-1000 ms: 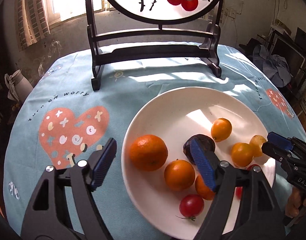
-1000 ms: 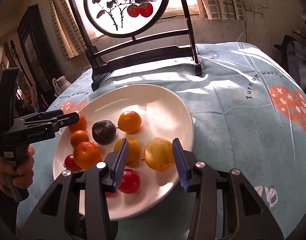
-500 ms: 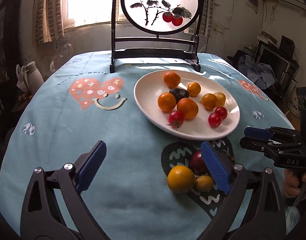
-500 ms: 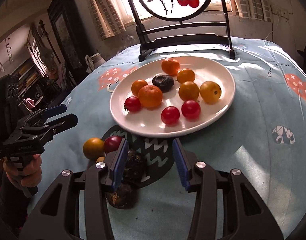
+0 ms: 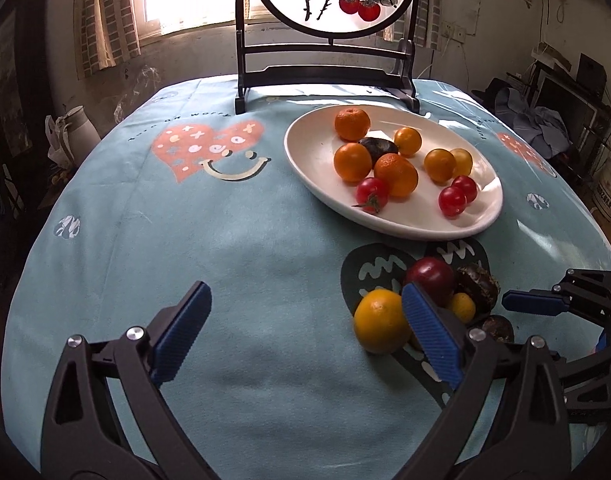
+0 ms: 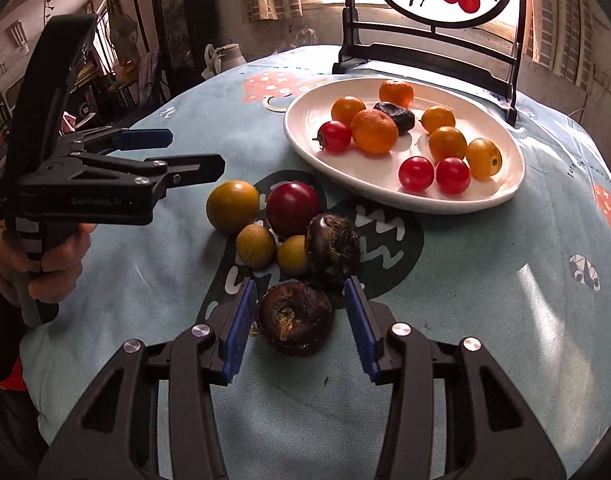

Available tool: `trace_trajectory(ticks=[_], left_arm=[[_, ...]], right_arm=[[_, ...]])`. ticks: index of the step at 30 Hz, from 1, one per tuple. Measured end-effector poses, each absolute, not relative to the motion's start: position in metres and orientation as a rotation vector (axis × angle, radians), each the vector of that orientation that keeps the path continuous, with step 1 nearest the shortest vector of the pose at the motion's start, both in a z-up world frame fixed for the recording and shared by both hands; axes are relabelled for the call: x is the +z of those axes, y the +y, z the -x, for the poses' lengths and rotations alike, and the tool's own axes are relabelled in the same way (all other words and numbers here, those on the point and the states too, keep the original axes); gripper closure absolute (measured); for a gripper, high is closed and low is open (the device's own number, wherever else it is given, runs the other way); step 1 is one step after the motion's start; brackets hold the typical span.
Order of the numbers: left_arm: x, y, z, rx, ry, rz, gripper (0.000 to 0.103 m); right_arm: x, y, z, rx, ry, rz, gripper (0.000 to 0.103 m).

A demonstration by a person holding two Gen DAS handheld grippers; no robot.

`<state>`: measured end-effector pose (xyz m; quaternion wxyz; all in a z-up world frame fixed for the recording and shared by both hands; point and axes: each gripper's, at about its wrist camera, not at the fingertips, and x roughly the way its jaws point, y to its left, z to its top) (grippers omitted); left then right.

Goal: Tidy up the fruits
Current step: 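Grasp a dark brown fruit with the right tool while the left tool grasps an orange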

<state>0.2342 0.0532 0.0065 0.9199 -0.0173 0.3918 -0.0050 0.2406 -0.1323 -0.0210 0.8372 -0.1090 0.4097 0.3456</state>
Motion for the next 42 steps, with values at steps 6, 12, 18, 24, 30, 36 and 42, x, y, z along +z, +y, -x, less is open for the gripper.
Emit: trace_trajectory(ticks=[6, 12, 18, 24, 30, 36, 42], left_arm=[[0.007, 0.056, -0.234, -0.003, 0.810, 0.051, 0.005], [0.007, 0.056, -0.234, 0.002, 0.806, 0.037, 0.005], [0.007, 0.055, -0.235, 0.002, 0.810, 0.032, 0.005], [0.006, 0.054, -0.235, 0.005, 0.812, 0.031, 0.005], [0.006, 0.056, -0.237, -0.010, 0.824, 0.045, 0.005], [0.002, 0.043, -0.233, -0.161, 0.849, 0.039, 0.014], [-0.011, 0.026, -0.235, -0.249, 0.903, 0.003, 0.055]], right_arm=[[-0.028, -0.127, -0.240, 0.738, 0.893, 0.260, 0.056], [-0.033, -0.122, -0.237, 0.726, 0.901, 0.311, 0.056], [-0.036, -0.120, -0.237, 0.717, 0.898, 0.338, 0.056], [-0.037, -0.120, -0.236, 0.716, 0.895, 0.343, 0.056], [-0.036, -0.122, -0.236, 0.717, 0.901, 0.329, 0.059], [-0.020, -0.145, -0.248, 0.721, 0.901, 0.162, 0.059], [-0.018, -0.150, -0.247, 0.704, 0.898, 0.146, 0.059]])
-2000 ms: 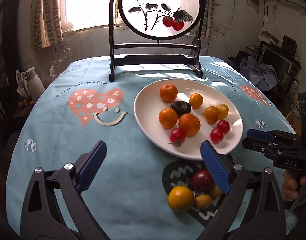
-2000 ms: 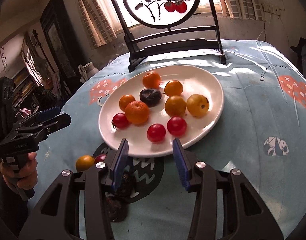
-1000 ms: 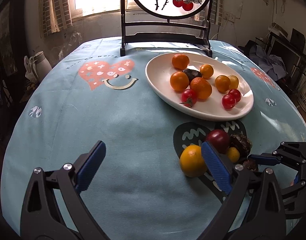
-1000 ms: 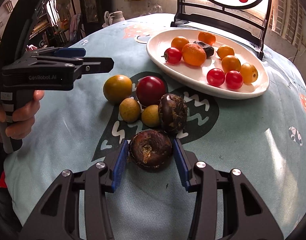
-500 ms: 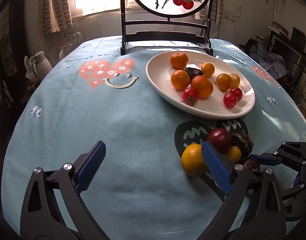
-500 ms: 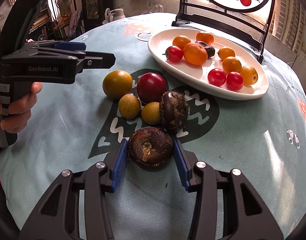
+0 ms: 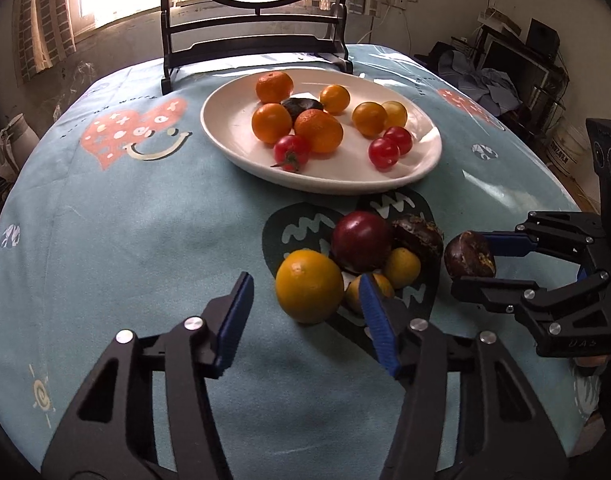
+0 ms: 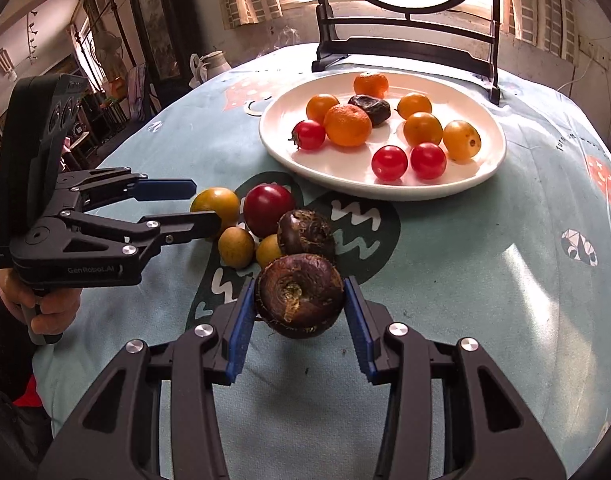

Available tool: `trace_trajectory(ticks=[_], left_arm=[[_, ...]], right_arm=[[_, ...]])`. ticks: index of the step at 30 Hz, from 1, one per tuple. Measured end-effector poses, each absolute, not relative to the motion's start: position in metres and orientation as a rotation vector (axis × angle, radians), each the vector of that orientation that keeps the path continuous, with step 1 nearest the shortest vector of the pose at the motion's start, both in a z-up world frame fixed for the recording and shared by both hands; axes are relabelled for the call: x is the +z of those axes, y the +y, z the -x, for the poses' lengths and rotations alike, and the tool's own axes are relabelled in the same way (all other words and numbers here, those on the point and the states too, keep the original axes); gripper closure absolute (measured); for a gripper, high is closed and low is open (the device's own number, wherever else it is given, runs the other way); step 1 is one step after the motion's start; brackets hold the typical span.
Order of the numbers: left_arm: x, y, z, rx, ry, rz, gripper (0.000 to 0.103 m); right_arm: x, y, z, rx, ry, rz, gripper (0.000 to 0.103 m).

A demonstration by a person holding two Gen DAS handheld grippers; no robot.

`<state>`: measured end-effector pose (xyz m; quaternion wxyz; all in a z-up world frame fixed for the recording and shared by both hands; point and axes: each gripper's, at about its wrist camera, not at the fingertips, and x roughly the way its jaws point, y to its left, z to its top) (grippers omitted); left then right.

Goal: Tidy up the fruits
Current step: 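Grasp a dark brown fruit with the right tool while the left tool grasps an orange, then lower both fruits onto the white plate and open both tools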

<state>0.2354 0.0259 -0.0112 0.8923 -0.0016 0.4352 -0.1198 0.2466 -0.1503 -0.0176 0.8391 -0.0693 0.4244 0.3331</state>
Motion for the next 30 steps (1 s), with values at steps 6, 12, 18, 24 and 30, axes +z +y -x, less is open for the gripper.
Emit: trace_trajectory(ticks=[6, 12, 18, 24, 30], left_arm=[[-0.019, 0.032, -0.246, -0.266, 0.934, 0.084, 0.061], [-0.019, 0.030, -0.244, -0.273, 0.927, 0.084, 0.065], [-0.009, 0.029, -0.237, -0.257, 0.871, 0.069, 0.065], [0.023, 0.021, -0.242, -0.236, 0.775, 0.016, 0.065], [0.052, 0.005, -0.296, -0.189, 0.698, -0.033, 0.065]], right_arm=[[-0.017, -0.148, -0.245, 0.706, 0.891, 0.163, 0.059], [-0.013, -0.151, -0.243, 0.706, 0.874, 0.162, 0.059], [-0.005, -0.153, -0.240, 0.716, 0.839, 0.150, 0.059], [0.016, -0.164, -0.254, 0.675, 0.714, 0.071, 0.059], [0.026, -0.171, -0.314, 0.524, 0.615, -0.024, 0.059]])
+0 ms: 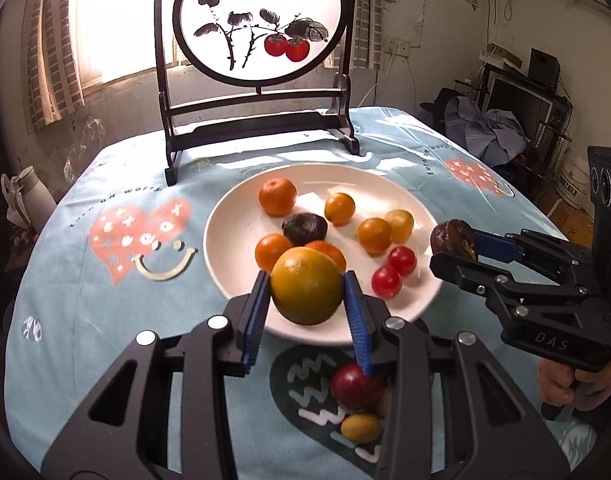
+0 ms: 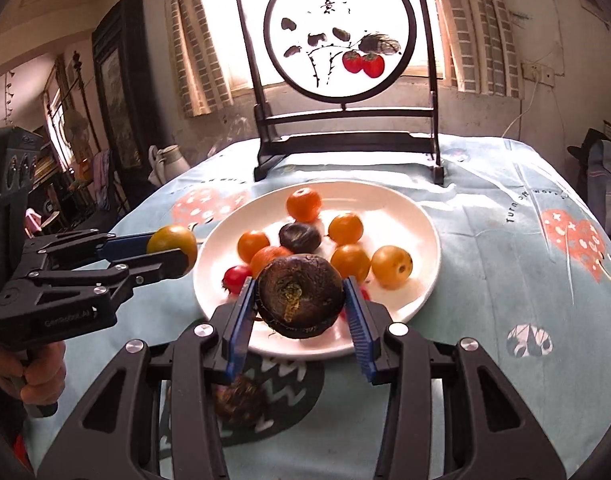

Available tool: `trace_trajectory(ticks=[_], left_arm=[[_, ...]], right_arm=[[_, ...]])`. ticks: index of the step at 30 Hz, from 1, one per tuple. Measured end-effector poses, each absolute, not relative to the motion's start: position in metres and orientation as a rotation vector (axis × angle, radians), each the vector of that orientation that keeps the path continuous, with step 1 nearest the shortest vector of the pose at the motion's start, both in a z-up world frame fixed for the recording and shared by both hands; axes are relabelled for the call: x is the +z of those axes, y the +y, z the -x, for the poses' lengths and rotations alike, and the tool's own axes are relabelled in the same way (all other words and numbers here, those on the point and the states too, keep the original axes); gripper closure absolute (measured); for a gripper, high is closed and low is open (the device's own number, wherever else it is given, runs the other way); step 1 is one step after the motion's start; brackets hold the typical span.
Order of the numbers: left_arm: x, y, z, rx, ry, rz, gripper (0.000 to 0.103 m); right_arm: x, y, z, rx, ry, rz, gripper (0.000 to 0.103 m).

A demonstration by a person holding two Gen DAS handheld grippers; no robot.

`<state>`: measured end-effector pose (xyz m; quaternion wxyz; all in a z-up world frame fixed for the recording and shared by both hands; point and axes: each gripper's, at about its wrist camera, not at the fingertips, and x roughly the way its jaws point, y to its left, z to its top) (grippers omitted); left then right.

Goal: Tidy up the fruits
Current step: 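Lower both fruits onto the white plate and open both tools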

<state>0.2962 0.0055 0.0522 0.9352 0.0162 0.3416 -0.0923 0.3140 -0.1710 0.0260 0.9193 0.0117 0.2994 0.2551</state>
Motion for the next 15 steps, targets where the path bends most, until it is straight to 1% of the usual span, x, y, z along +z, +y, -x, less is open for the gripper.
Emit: trace_trajectory(ticks=[5, 10, 11, 12, 13, 14, 15], left_arm=[[0.047, 0.002, -0.351, -0.147, 0.734, -0.033, 0.065], [0.035, 0.003, -0.382, -0.124, 0.769, -0.020, 0.065], [0.032, 0.002, -0.384, -0.107, 0.777, -0.028, 0.063], [0.031, 0.002, -0.386, -0.086, 0.780, -0.034, 0.045], [0.031, 0.003, -0.384, -0.056, 0.766, -0.036, 0.035], [0.035, 0.005, -0.378, -0.036, 0.736, -0.035, 0.025], [0.039, 0.007, -0.371, -0.033, 0.713, -0.035, 0.023]], right_arm=[[0.019, -0.176, -0.362, 0.487, 0.643, -0.097, 0.059], [0.011, -0.172, -0.386, 0.492, 0.671, -0.087, 0.059], [0.009, -0.170, -0.389, 0.493, 0.680, -0.076, 0.058], [0.008, -0.168, -0.390, 0.493, 0.688, -0.067, 0.056], [0.008, -0.168, -0.390, 0.494, 0.691, -0.064, 0.056], [0.010, -0.169, -0.388, 0.499, 0.690, -0.067, 0.056], [0.013, -0.171, -0.384, 0.507, 0.684, -0.074, 0.056]])
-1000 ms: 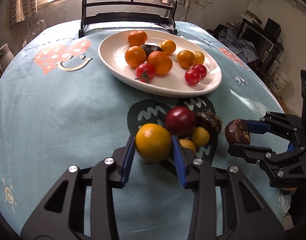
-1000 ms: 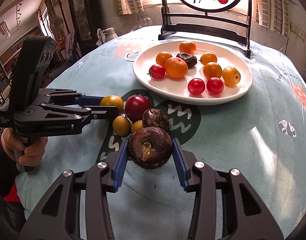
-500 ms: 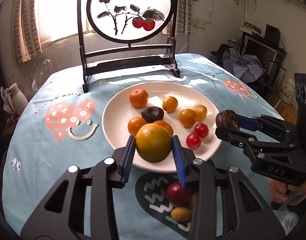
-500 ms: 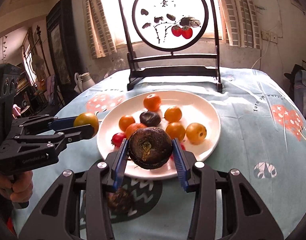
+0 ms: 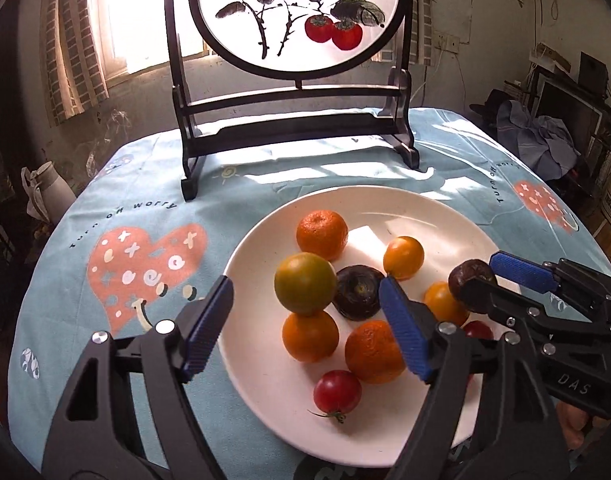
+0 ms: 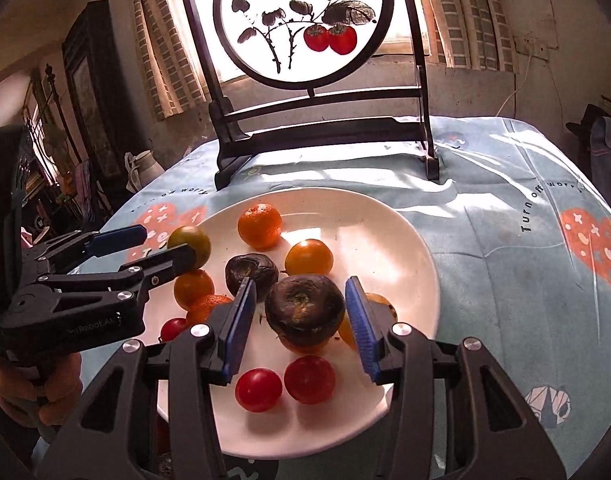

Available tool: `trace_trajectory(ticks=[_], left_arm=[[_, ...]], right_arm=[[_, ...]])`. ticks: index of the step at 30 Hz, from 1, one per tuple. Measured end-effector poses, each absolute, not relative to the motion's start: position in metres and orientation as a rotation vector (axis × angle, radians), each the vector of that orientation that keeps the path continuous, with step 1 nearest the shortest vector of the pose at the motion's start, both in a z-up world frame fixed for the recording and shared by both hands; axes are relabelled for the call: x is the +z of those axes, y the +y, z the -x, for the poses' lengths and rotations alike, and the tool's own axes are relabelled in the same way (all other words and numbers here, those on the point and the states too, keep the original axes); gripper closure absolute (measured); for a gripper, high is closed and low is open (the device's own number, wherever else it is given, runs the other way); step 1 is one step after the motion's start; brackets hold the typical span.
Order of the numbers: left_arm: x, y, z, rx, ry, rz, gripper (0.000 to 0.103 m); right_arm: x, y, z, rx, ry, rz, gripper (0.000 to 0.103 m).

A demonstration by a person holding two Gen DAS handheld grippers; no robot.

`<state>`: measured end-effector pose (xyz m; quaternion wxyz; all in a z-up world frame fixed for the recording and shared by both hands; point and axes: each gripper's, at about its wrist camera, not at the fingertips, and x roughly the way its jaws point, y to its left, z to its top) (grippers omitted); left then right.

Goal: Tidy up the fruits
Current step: 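Lower both fruits onto the white plate and open both tools, then grasp another dark brown fruit with the right tool while the left tool grasps a yellow fruit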

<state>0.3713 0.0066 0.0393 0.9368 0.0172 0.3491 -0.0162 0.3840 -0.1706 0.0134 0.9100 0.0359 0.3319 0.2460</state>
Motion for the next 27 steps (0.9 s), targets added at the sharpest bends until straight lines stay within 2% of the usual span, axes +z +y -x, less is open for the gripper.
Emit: trace_trajectory(ticks=[3, 9, 16, 27], left_arm=[[0.052, 0.014, -0.351, -0.028, 0.695, -0.025, 0.015], [0.058, 0.039, -0.287, 0.005, 0.682, 0.057, 0.009], [0.013, 0.062, -0.237, 0.021, 0.757, 0.184, 0.008], [0.011, 0.059, -0.235, 0.018, 0.775, 0.160, 0.005]], right_arm=[[0.027, -0.175, -0.368, 0.532, 0.655, -0.096, 0.056], [0.029, -0.174, -0.322, 0.626, 0.701, -0.128, 0.055], [0.009, -0.154, -0.277, 0.736, 0.803, -0.111, 0.055], [-0.013, -0.150, -0.279, 0.735, 0.917, -0.098, 0.055]])
